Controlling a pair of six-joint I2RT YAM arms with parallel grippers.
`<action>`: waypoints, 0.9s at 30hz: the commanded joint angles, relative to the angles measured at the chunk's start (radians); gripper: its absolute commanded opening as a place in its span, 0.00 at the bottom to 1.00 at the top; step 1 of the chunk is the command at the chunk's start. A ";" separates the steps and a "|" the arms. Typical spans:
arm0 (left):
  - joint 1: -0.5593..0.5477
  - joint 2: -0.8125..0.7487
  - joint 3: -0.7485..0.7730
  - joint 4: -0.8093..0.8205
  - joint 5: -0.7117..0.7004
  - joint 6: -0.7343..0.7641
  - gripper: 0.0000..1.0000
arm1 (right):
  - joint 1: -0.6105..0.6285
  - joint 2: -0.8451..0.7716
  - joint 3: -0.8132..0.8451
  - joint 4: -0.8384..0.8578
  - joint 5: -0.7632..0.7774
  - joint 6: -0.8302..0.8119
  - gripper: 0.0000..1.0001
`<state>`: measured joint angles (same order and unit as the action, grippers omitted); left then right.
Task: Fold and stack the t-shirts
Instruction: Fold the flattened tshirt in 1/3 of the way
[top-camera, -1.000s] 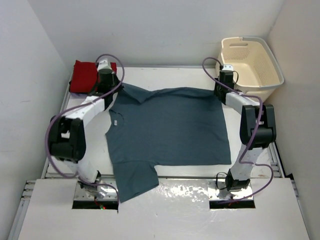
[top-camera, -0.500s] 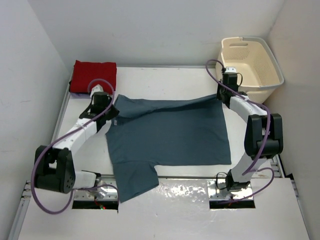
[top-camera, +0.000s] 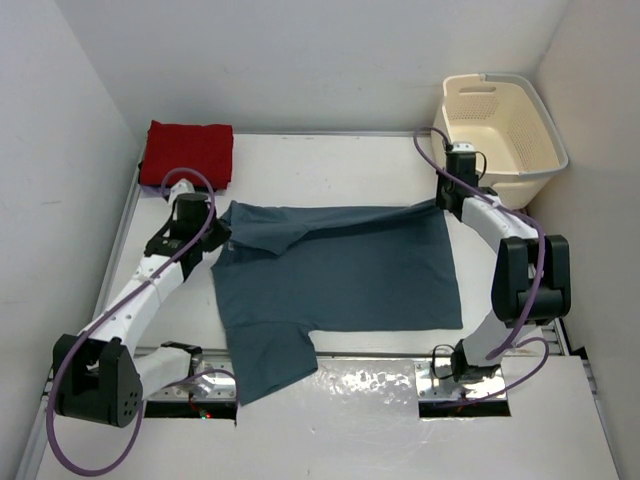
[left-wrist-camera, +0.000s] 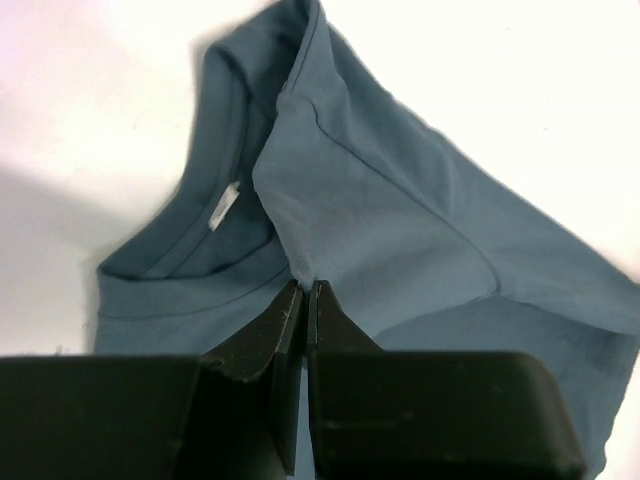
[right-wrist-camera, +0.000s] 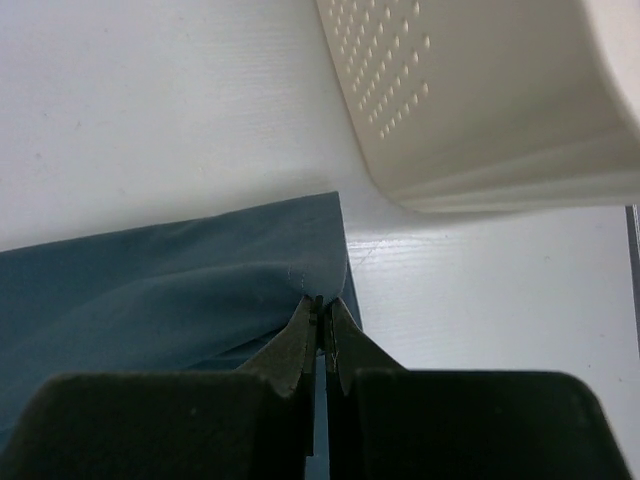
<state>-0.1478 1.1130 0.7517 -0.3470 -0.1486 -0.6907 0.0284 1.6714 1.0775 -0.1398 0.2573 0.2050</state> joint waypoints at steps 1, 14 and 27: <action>0.002 -0.036 -0.057 -0.021 0.003 -0.018 0.00 | -0.005 -0.041 -0.021 0.000 0.034 -0.021 0.00; -0.001 -0.012 -0.253 -0.026 0.090 -0.064 0.03 | -0.004 -0.007 -0.126 0.000 0.085 0.039 0.12; -0.009 -0.002 -0.053 -0.060 0.087 -0.007 0.87 | -0.002 -0.110 -0.114 -0.031 -0.051 0.020 0.94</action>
<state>-0.1509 1.1259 0.6205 -0.4740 -0.0624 -0.7155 0.0284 1.6424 0.9390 -0.1970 0.2852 0.2398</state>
